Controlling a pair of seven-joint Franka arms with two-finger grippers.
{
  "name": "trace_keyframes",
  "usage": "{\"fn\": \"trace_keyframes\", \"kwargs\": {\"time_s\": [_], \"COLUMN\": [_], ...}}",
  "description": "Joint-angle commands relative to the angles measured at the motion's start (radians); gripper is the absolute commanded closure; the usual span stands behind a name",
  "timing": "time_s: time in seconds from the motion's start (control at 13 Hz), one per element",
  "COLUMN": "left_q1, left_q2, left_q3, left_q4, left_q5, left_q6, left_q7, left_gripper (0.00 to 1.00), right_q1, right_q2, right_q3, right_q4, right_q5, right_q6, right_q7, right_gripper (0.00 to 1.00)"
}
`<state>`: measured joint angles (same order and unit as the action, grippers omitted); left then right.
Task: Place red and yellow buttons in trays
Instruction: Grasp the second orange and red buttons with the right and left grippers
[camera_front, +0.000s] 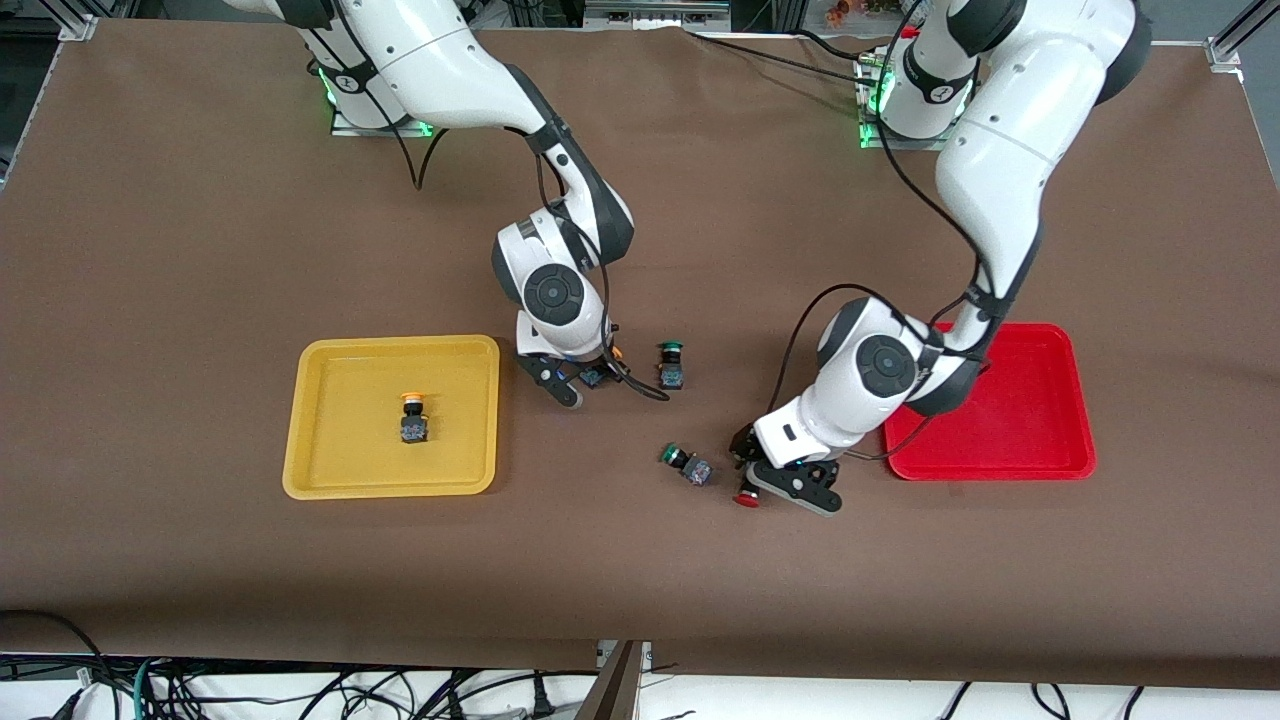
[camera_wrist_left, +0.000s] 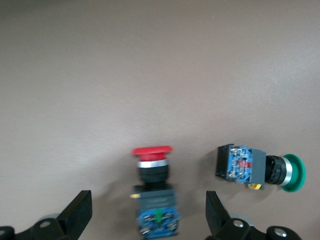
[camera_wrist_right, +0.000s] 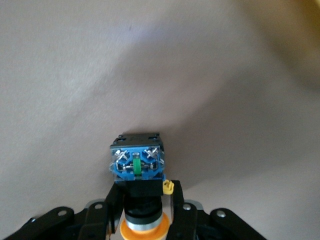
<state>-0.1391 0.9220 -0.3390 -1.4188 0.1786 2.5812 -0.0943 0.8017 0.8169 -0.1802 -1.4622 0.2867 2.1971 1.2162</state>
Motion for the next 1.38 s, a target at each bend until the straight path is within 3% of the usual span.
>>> {"fn": "trace_keyframes", "kwargs": {"time_s": [0.0, 0.08, 0.23, 0.31, 0.46, 0.62, 0.69, 0.77, 0.85, 1.0, 1.31], "left_q1": [-0.036, -0.031, -0.037, -0.043, -0.036, -0.039, -0.031, -0.027, -0.019, 0.013, 0.081], "left_q2": [0.034, 0.041, 0.041, 0.041, 0.04, 0.037, 0.032, 0.017, -0.012, -0.095, -0.219], "left_q3": [0.005, 0.006, 0.005, 0.006, 0.009, 0.012, 0.012, 0.012, 0.009, 0.002, -0.006], "left_q4": [0.04, 0.034, 0.029, 0.018, 0.0, -0.012, -0.014, -0.017, -0.02, -0.008, 0.001], "left_q5": [-0.022, -0.022, -0.022, -0.021, -0.013, -0.011, -0.011, -0.011, -0.011, -0.016, -0.025], "left_q6": [0.031, 0.056, 0.056, 0.056, 0.056, 0.054, 0.051, 0.031, -0.031, -0.262, -0.559], "left_q7": [-0.016, -0.005, 0.002, -0.007, 0.011, 0.01, 0.007, 0.005, 0.005, 0.005, 0.072], "left_gripper": [0.0, 0.0, 0.49, 0.64, 0.63, 0.66, 0.81, 0.88, 0.89, 0.88, 0.88], "right_q1": [-0.036, -0.045, -0.055, -0.055, -0.053, -0.041, -0.026, -0.015, -0.007, 0.002, 0.04], "right_q2": [-0.024, -0.025, -0.059, -0.061, -0.062, -0.053, -0.045, -0.035, -0.019, 0.008, 0.018], "right_q3": [-0.047, -0.079, -0.142, -0.184, -0.209, -0.199, -0.187, -0.167, -0.135, -0.093, -0.093], "right_q4": [0.124, 0.14, 0.135, 0.128, 0.131, 0.135, 0.14, 0.138, 0.135, 0.122, 0.043], "right_q5": [-0.021, -0.02, -0.023, -0.023, -0.005, 0.055, 0.06, 0.062, 0.06, 0.06, 0.045], "right_q6": [-0.224, -0.287, -0.352, -0.387, -0.41, -0.399, -0.36, -0.302, -0.266, -0.145, -0.057], "right_q7": [-0.139, -0.223, -0.425, -0.51, -0.547, -0.433, -0.37, -0.321, -0.272, -0.196, -0.184], "right_gripper": [0.58, 0.58, 0.58, 0.58, 0.54, 0.34, 0.21, 0.18, 0.18, 0.16, 0.16]}}
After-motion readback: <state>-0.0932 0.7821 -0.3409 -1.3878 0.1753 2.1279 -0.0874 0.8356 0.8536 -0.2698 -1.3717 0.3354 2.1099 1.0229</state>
